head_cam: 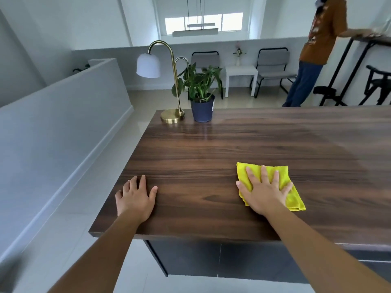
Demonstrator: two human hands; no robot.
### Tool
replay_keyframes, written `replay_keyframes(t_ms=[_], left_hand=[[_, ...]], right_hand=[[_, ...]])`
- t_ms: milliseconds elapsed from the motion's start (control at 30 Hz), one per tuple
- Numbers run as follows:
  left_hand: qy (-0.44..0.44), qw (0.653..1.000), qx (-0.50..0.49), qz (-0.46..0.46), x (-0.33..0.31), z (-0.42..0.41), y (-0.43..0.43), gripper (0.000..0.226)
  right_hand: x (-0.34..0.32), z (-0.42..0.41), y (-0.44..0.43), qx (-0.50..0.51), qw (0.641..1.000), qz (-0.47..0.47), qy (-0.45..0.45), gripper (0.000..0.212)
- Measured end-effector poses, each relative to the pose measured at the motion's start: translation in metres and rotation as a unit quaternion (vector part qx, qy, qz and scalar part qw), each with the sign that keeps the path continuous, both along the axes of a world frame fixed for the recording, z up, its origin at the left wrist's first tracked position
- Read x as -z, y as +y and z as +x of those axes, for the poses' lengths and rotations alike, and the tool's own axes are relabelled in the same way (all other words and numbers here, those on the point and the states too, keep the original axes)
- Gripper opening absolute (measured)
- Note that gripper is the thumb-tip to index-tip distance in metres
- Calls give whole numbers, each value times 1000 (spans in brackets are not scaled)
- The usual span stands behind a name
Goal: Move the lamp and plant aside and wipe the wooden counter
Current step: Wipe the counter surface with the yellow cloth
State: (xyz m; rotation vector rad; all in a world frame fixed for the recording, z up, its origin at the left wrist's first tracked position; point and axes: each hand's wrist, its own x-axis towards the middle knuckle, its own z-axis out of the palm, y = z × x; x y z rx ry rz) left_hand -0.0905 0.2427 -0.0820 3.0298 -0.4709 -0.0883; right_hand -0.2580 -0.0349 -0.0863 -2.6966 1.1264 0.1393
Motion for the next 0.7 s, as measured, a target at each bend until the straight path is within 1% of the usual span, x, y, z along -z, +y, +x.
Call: replay_keyframes(t_ms=[100, 200, 333, 433, 567, 700], left_hand=[[5, 1000, 1, -5, -5, 0, -7, 67], [5, 999, 29, -19, -13, -2, -26, 67], [-19, 996, 74, -37, -25, -11, -66, 66], [-31, 994, 100, -28, -35, -18, -98, 67], [-27, 993, 111, -36, -49, -23, -139, 68], [-29, 993, 102, -57, -65, -13, -172, 68]], right_hand=[[-1, 3, 2, -1, 1000, 0, 2, 72], [-4, 2, 0, -3, 1000, 11, 0, 72], [-13, -2, -8, -20, 998, 35, -40, 70], [-31, -1, -33, -44, 995, 38, -75, 65], [-55, 8, -75, -69, 988, 98, -98, 61], [-73, 31, -107, -94, 983, 86, -131, 62]])
